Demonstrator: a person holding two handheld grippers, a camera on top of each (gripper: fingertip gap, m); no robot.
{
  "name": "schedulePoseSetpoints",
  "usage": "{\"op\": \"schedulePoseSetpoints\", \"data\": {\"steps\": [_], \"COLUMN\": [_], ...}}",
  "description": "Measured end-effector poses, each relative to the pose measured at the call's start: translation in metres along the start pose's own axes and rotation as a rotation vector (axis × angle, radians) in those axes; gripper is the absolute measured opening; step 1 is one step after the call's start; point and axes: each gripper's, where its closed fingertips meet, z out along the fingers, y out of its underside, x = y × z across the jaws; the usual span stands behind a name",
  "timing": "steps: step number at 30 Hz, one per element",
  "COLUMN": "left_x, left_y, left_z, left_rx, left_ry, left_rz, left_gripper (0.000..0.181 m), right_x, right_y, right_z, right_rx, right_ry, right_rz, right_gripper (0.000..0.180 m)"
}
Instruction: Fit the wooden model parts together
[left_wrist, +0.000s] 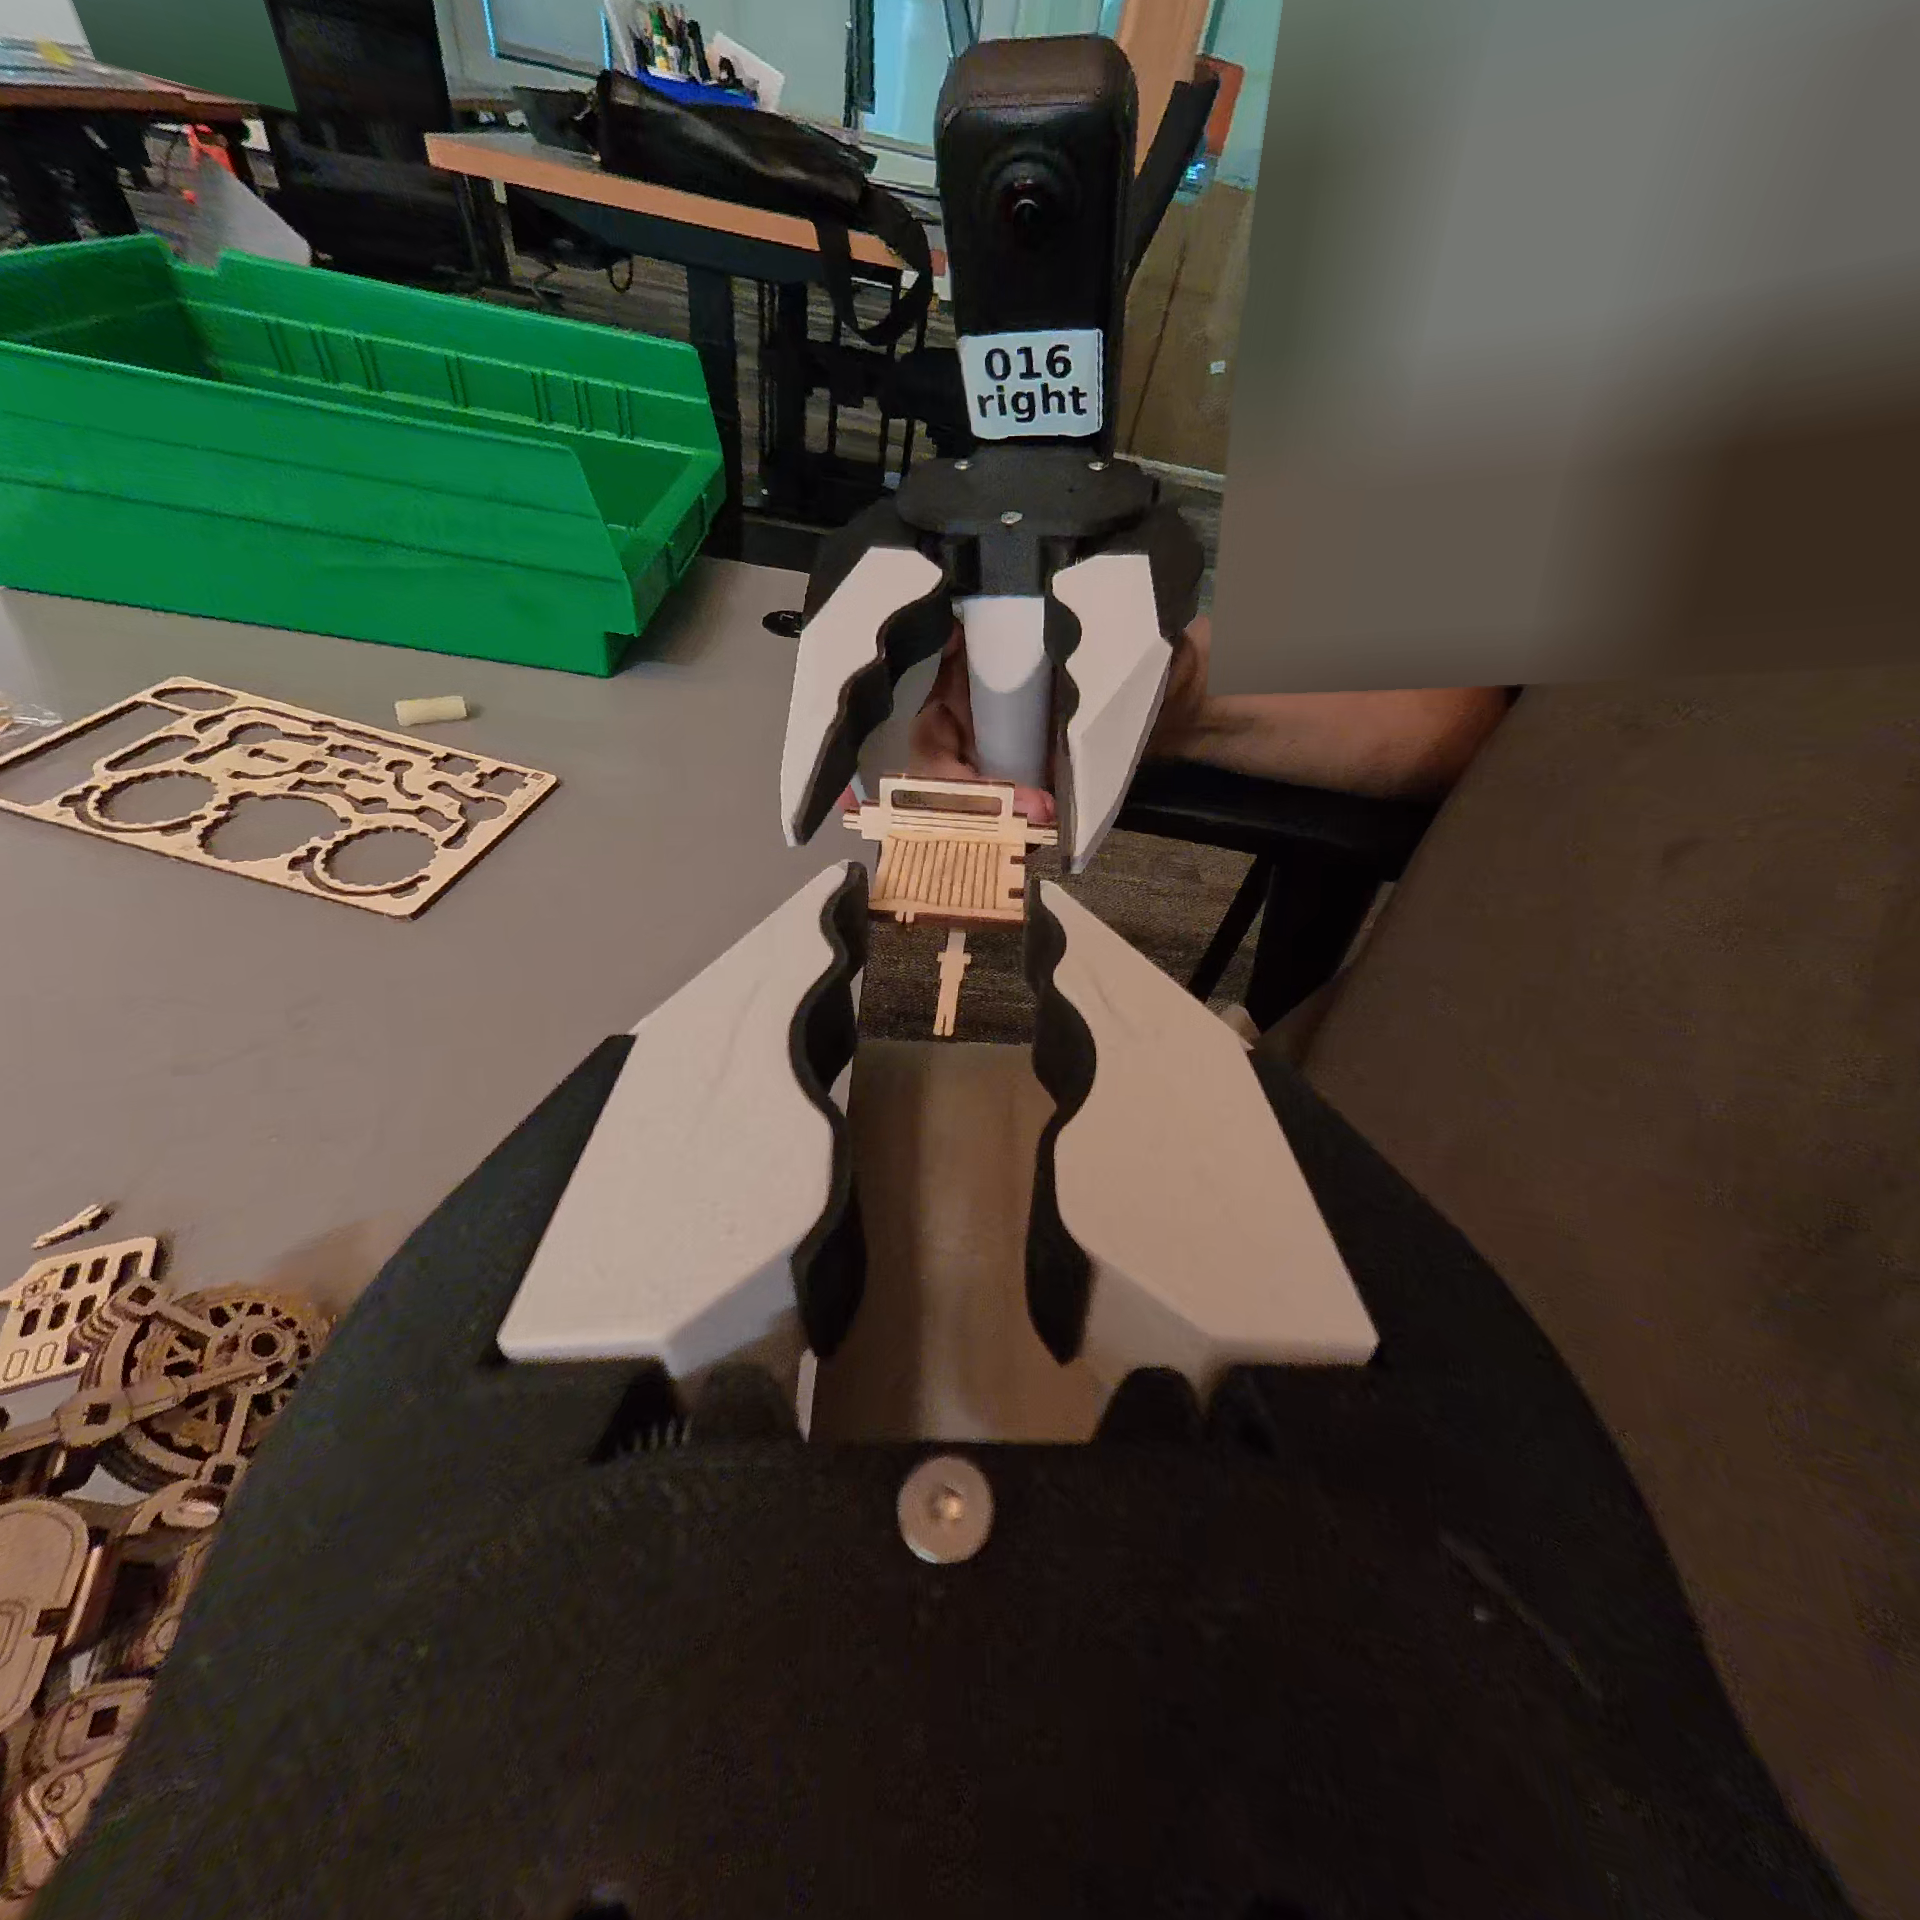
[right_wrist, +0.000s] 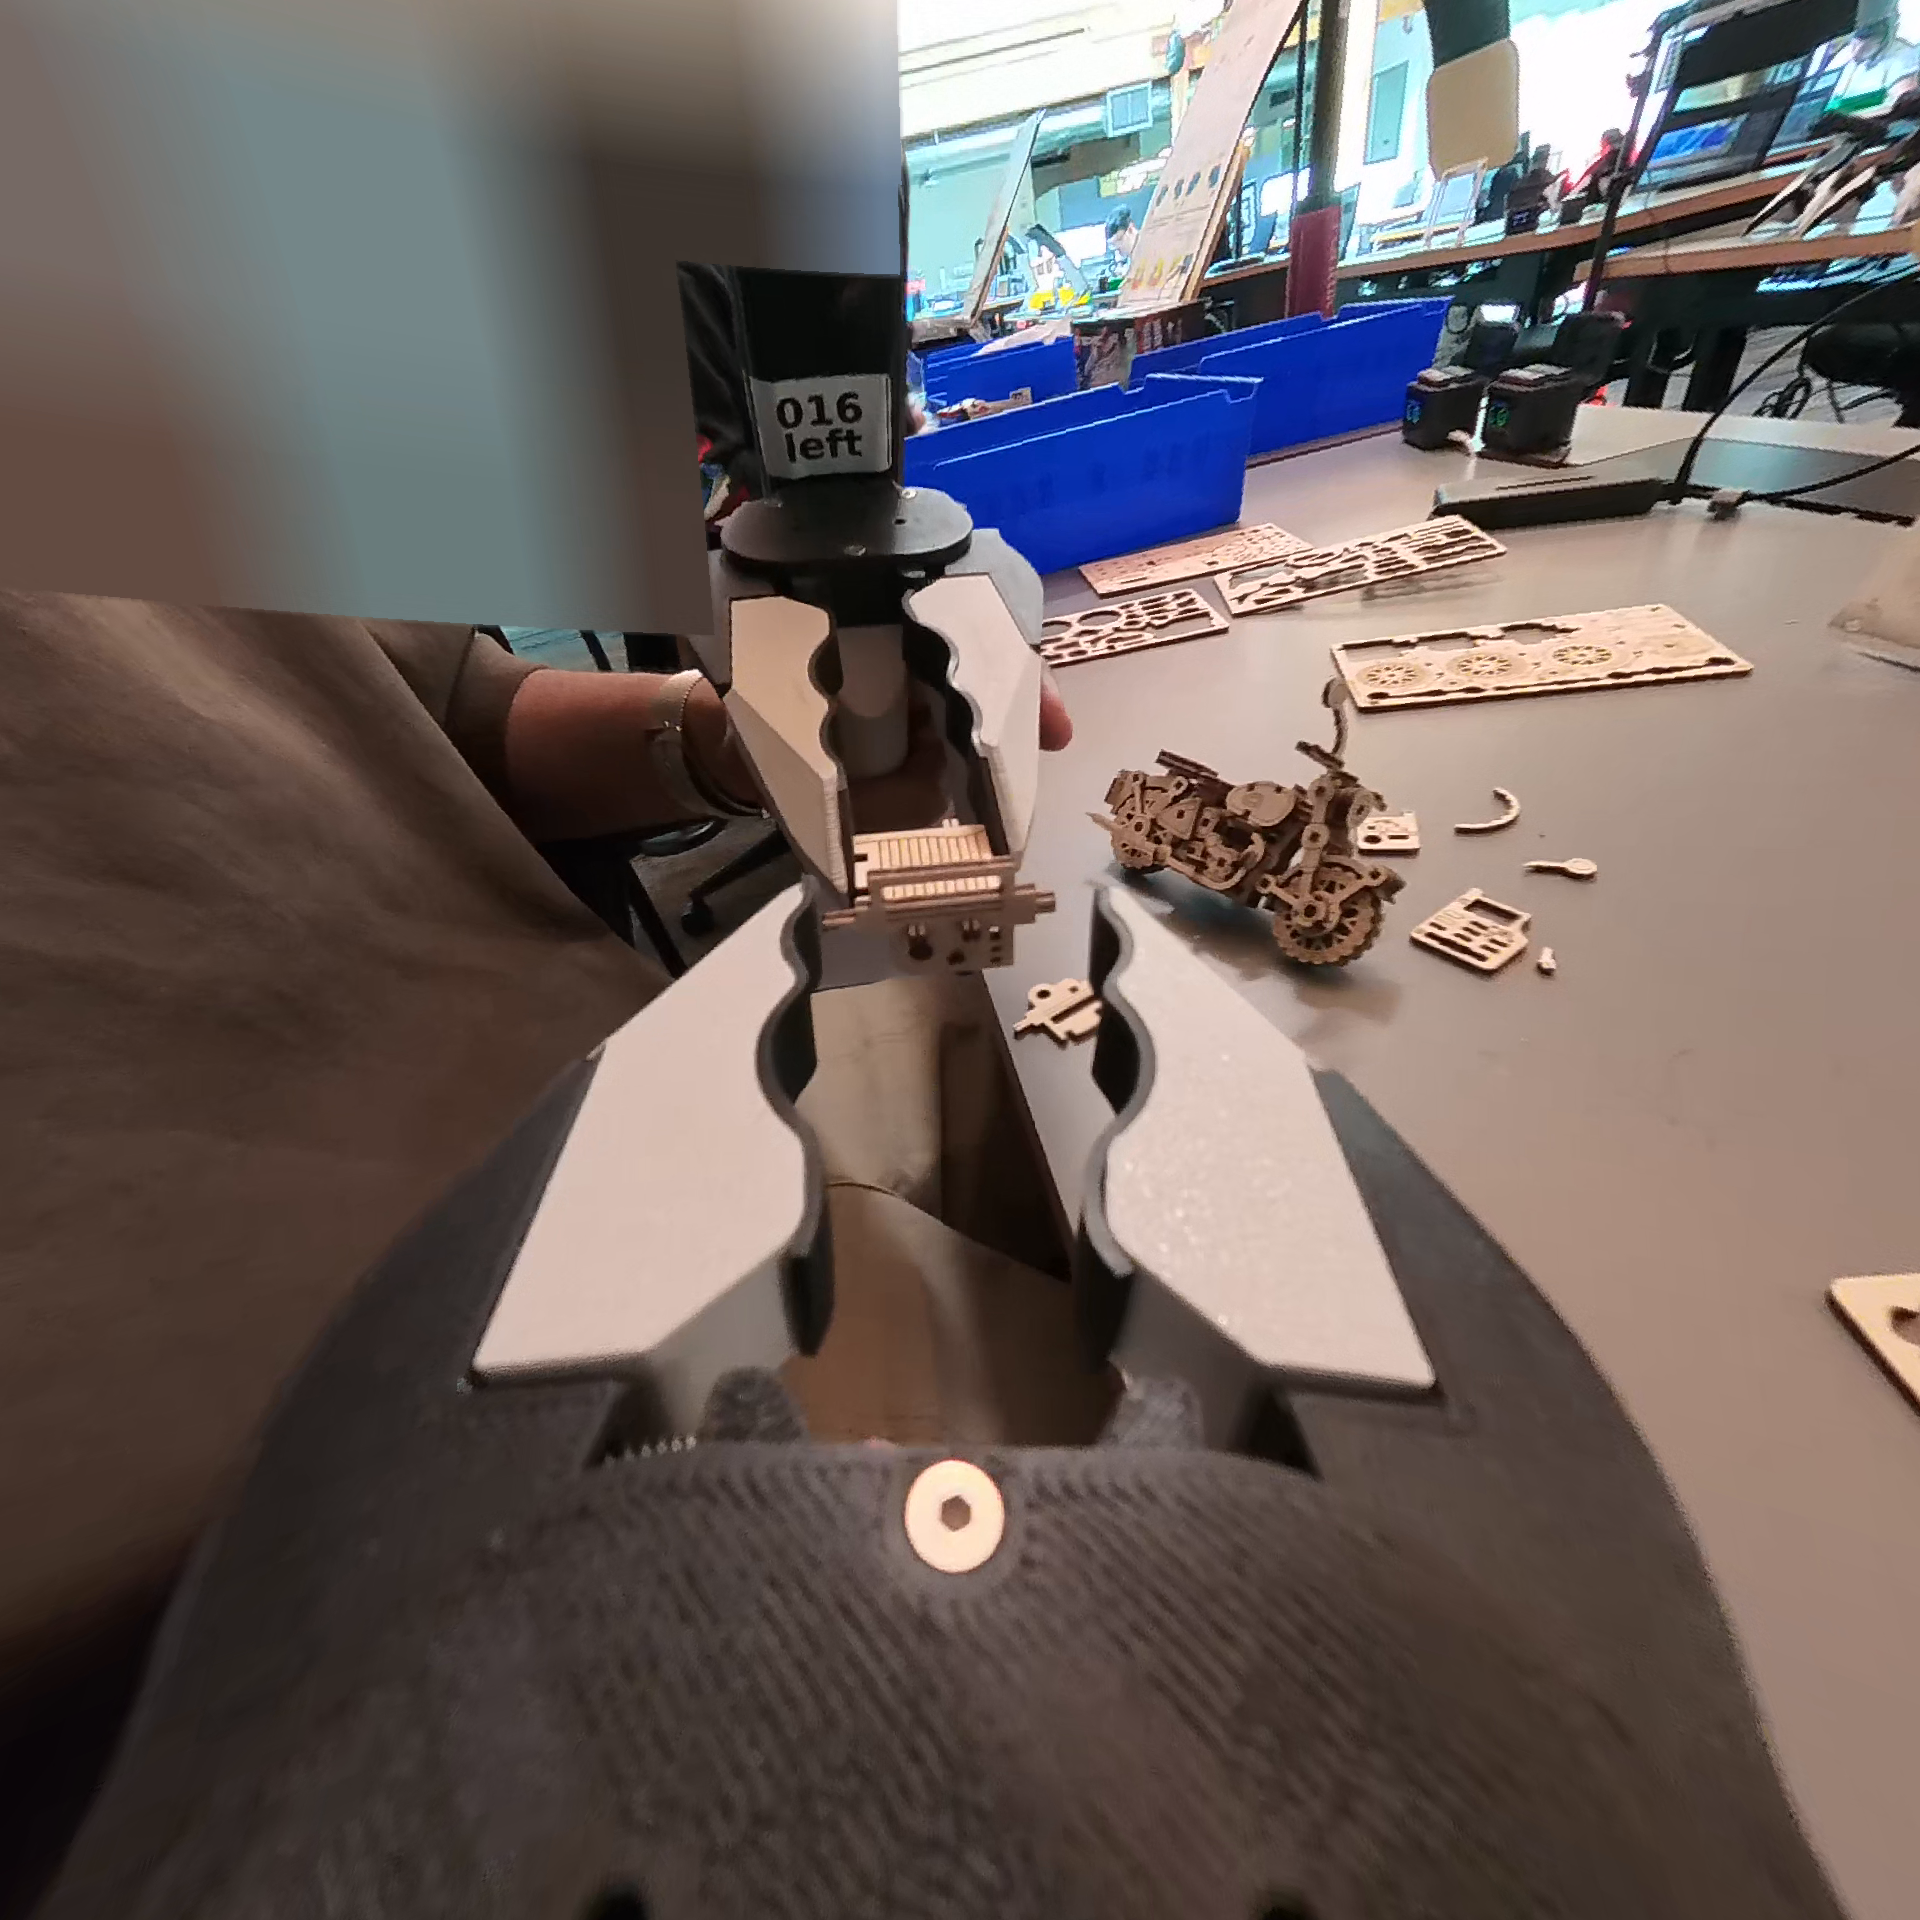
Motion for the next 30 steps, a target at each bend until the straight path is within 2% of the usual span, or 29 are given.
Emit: {"op": "schedulePoseSetpoints", "data": {"steps": [4,26,30], "left_x": [-0.0010,0.0016,-0.0010], "left_y": [-0.0004,-0.0031,-0.0026], "left_z": [-0.0010,-0.0001,0.0008], "left_rx": [0.002,0.014,0.009], "left_ry": [-0.003,0.003,-0.009], "left_rz": [-0.004,-0.010,-0.035], "left_gripper": [0.028,0.028,0.038], "right_x": [-0.0023,-0.0039,-0.0034], "right_y": [-0.0011,-0.0018,-0.0005], "right_z": [0.0022,0.0050,0.0062], "right_rx": [0.004,0.012,0.005], "right_ry": [-0.009,-0.021,-0.013], "right_rz": [-0.008,-0.010,-0.017], "right_gripper": [0.045,0.045,0.045]}}
